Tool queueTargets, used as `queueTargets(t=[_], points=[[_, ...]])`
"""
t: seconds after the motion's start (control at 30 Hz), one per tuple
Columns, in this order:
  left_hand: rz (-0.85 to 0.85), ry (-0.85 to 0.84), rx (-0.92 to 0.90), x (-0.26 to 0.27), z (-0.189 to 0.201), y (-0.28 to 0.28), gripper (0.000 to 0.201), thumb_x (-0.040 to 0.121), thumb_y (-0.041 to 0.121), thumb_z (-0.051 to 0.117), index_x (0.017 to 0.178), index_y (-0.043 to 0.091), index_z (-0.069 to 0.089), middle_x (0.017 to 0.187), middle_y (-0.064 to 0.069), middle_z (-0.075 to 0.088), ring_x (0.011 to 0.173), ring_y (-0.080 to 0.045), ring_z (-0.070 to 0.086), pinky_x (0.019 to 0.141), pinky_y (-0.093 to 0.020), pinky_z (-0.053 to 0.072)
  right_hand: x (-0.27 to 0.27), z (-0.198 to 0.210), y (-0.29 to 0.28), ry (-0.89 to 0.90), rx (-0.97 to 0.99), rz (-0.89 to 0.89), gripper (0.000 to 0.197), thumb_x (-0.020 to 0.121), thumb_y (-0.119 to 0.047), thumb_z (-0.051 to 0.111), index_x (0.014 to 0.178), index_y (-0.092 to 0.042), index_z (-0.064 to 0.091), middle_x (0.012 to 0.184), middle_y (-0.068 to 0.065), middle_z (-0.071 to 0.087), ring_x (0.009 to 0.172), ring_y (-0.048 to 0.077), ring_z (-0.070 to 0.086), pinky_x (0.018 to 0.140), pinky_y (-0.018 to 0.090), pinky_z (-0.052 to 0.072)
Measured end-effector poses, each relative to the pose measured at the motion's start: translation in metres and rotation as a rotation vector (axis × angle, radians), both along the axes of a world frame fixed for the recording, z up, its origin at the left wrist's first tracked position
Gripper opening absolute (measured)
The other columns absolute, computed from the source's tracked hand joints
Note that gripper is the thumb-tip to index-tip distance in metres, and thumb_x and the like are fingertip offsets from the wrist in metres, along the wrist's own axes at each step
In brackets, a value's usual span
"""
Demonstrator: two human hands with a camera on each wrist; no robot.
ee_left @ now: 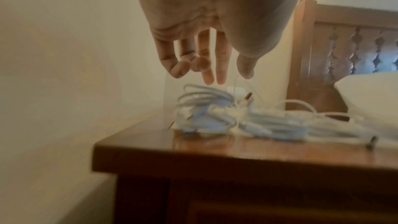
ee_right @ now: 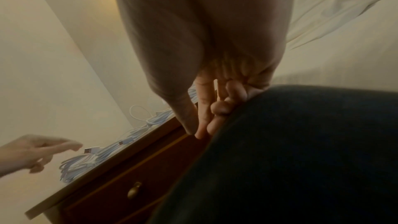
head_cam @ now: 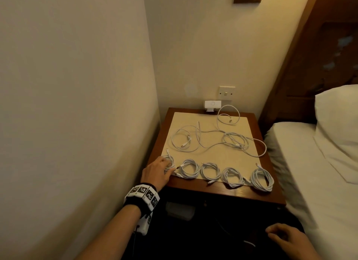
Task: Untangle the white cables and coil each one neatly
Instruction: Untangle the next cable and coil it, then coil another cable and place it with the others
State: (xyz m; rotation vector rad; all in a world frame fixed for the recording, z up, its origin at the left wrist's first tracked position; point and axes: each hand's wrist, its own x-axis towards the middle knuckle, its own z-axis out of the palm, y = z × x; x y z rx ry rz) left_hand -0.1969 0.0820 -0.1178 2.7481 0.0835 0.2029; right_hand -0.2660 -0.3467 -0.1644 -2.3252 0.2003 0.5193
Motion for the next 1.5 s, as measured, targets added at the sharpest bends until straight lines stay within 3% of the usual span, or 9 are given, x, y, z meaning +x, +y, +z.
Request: queueTargets(t=[0.23,0.57,0.73,0.8,0.93,1.07,1.27,1.37,1.5], points=[[0.02,-0.155,-0.118,0.025,0.047,-0.029,0.023,0.09,0.043,0.059,0.093,0.024,0.072,0.104,0.007,0.067,0.096,-0.015,0.062,0.084,-0.033,0.05,-0.003,-0.001,0.001,-0.014,-0.057,0.048,0.023,0.079,-0.022,0.078,0.07,-0.043,0.074,0.088,-0.018,0.072,0.089,0.004,0.062,0.085,0.023,0.047],[0.154,-0.026,-0.359,0.086,0.082,-0.082,0.01,0.088,0.032,0.061,0.083,0.024,0.065,0.098,0.0,0.069,0.097,-0.022,0.06,0.08,-0.032,0.047,-0.012,0.01,0.005,-0.021,-0.12,0.081,0.018,0.083,-0.027,0.074,0.078,-0.043,0.07,0.088,-0.018,0.07,0.08,0.001,0.063,0.073,0.016,0.044],[0.339,0.133,-0.36,0.118,0.074,-0.093,0.052,0.086,0.037,0.068,0.122,0.005,0.047,0.125,-0.016,0.058,0.114,-0.035,0.057,0.092,-0.043,0.048,-0.01,0.004,0.005,-0.018,-0.121,0.07,0.037,0.077,-0.028,0.077,0.077,-0.063,0.063,0.08,-0.042,0.062,0.081,-0.006,0.064,0.079,0.014,0.048],[0.356,0.243,-0.337,0.13,0.071,-0.094,0.06,0.089,0.043,0.064,0.125,-0.002,0.047,0.129,-0.02,0.057,0.114,-0.037,0.056,0.091,-0.042,0.047,-0.009,0.003,0.003,-0.015,-0.116,0.055,0.03,0.076,-0.027,0.078,0.071,-0.055,0.068,0.077,-0.04,0.063,0.08,-0.008,0.064,0.082,0.016,0.049],[0.211,0.35,-0.358,0.145,0.062,-0.095,0.05,0.096,0.048,0.05,0.097,0.001,0.066,0.096,-0.016,0.068,0.077,-0.029,0.057,0.068,-0.032,0.042,-0.009,0.004,0.001,-0.003,-0.1,0.028,0.019,0.076,-0.028,0.077,0.069,-0.044,0.071,0.077,-0.037,0.065,0.081,-0.009,0.063,0.083,0.015,0.049],[0.223,0.248,-0.576,0.153,0.068,-0.106,0.028,0.095,0.024,0.051,0.081,0.008,0.07,0.07,-0.011,0.065,0.062,-0.027,0.061,0.059,-0.029,0.049,-0.01,0.003,-0.002,-0.036,-0.09,0.028,0.038,0.076,-0.031,0.076,0.08,-0.065,0.06,0.081,-0.04,0.063,0.082,-0.011,0.062,0.081,0.012,0.048],[0.133,-0.049,-0.915,0.183,0.142,-0.125,0.034,0.101,0.024,0.048,0.073,0.008,0.058,0.063,-0.008,0.062,0.041,-0.015,0.05,0.039,-0.024,0.044,-0.004,0.019,-0.003,-0.041,-0.021,0.059,0.042,0.079,-0.024,0.075,0.074,-0.064,0.062,0.077,-0.037,0.064,0.083,-0.012,0.061,0.082,0.01,0.047],[0.048,-0.087,-0.963,0.192,0.192,-0.129,0.033,0.1,0.026,0.05,0.074,0.009,0.061,0.061,-0.005,0.062,0.042,-0.013,0.051,0.04,-0.024,0.042,0.017,0.056,0.005,-0.131,0.01,0.07,0.035,0.08,-0.013,0.075,0.068,-0.046,0.072,0.073,-0.024,0.07,0.078,-0.009,0.063,0.072,0.008,0.045],[-0.082,-0.147,-0.987,0.189,0.252,-0.141,0.031,0.101,0.022,0.048,0.076,0.006,0.058,0.062,-0.007,0.058,0.04,-0.011,0.047,0.037,-0.022,0.04,0.076,0.135,0.043,-0.438,0.125,0.055,0.012,0.084,-0.015,0.073,0.086,-0.027,0.071,0.082,-0.012,0.067,0.064,-0.004,0.056,0.062,0.01,0.04]])
